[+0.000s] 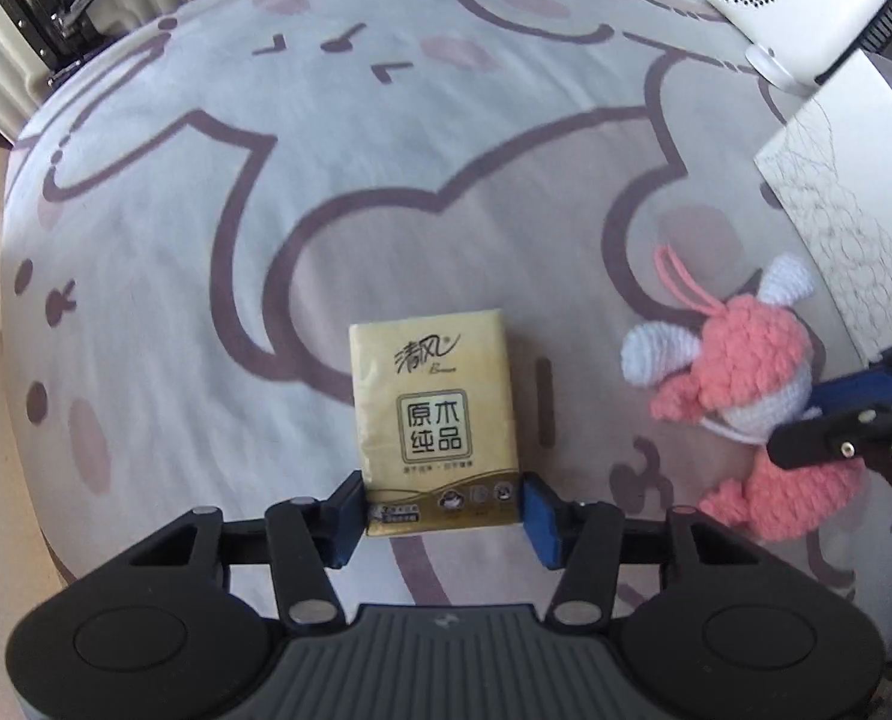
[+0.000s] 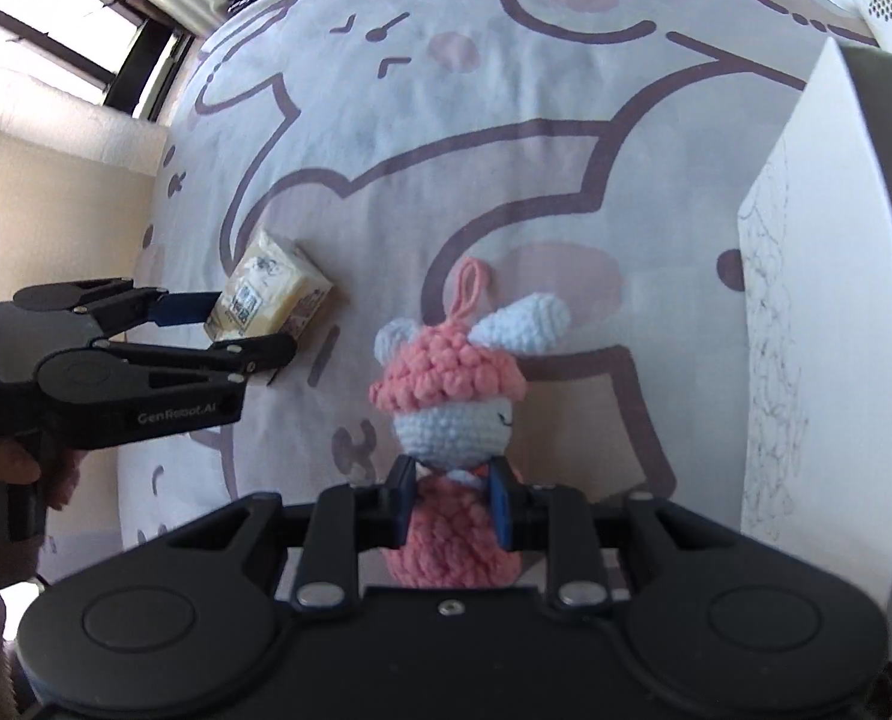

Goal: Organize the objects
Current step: 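Close the right tool on the pink doll while the left tool grasps the gold tissue pack, then lift and carry the pink doll and tissue pack over the shoebox with both tools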

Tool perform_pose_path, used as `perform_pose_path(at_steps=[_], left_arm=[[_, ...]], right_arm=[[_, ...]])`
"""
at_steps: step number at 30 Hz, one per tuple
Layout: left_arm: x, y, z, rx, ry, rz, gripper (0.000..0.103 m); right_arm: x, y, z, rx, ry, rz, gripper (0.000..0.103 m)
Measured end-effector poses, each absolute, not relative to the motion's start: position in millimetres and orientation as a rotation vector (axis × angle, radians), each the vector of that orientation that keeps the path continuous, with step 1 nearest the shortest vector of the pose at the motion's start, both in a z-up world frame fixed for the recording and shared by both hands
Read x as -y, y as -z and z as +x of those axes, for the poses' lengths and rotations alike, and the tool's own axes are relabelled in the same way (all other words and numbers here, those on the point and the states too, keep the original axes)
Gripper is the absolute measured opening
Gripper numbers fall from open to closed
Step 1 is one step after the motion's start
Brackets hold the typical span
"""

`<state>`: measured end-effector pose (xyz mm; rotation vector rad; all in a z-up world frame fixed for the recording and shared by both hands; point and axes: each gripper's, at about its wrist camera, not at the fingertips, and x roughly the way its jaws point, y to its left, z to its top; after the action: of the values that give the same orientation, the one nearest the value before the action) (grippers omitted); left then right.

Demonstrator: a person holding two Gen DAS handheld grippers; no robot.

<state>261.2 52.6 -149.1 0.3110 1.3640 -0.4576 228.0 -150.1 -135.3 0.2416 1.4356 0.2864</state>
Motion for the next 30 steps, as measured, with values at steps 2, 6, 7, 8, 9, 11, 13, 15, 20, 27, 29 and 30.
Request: perform_pose_path(at_steps=[2, 6, 7, 8, 9, 11, 13, 15, 20, 27, 29, 30], left_arm=[[-53.8, 148.0, 255.5, -1.344, 0.459, 0.316, 0.055], [-56.3, 141.1, 259.4, -1.295, 0.439, 0.279, 0.057], [-56.8, 139.2, 262.3, -1.287, 0.429, 0.263, 0.064], [-57.2, 138.1, 265.5, -1.282, 0.418, 0.246, 0.071], [-57.4, 137.5, 269.0, -1.278, 0.404, 0.226, 0.072], [-54.1, 138.9, 277.3, -1.29, 0.383, 0.197, 0.073], [-52.5, 143.1, 282.9, -1.312, 0.361, 0.179, 0.073], [-50.6, 149.3, 285.6, -1.335, 0.35, 0.177, 0.072], [-47.7, 152.6, 282.3, -1.328, 0.32, 0.205, 0.059], [-59.6, 131.6, 268.7, -1.276, 0.212, 0.104, 0.052], [-61.8, 125.3, 261.1, -1.269, 0.19, 0.087, 0.052], [-63.9, 122.6, 256.1, -1.268, 0.178, 0.082, 0.052]], right_arm=[[148.3, 138.7, 223.4, -1.433, -0.296, 0.228, 0.027], [144.4, 139.6, 225.1, -1.426, -0.29, 0.206, 0.029], [143.5, 140.4, 225.1, -1.427, -0.29, 0.197, 0.029], [142.4, 141.3, 225.3, -1.427, -0.291, 0.192, 0.031], [142.5, 141.8, 225.7, -1.428, -0.289, 0.192, 0.031], [141.8, 143.7, 227.2, -1.431, -0.282, 0.191, 0.032], [138.9, 148.1, 228.6, -1.435, -0.276, 0.185, 0.032], [137.2, 149.5, 228.8, -1.429, -0.272, 0.172, 0.033], [136.8, 152.2, 229.6, -1.419, -0.284, 0.155, 0.033], [147.3, 152.1, 225.7, -1.387, -0.295, 0.22, 0.029], [148.5, 149.6, 222.4, -1.376, -0.303, 0.218, 0.029], [149.2, 147.6, 220.1, -1.369, -0.31, 0.217, 0.029]])
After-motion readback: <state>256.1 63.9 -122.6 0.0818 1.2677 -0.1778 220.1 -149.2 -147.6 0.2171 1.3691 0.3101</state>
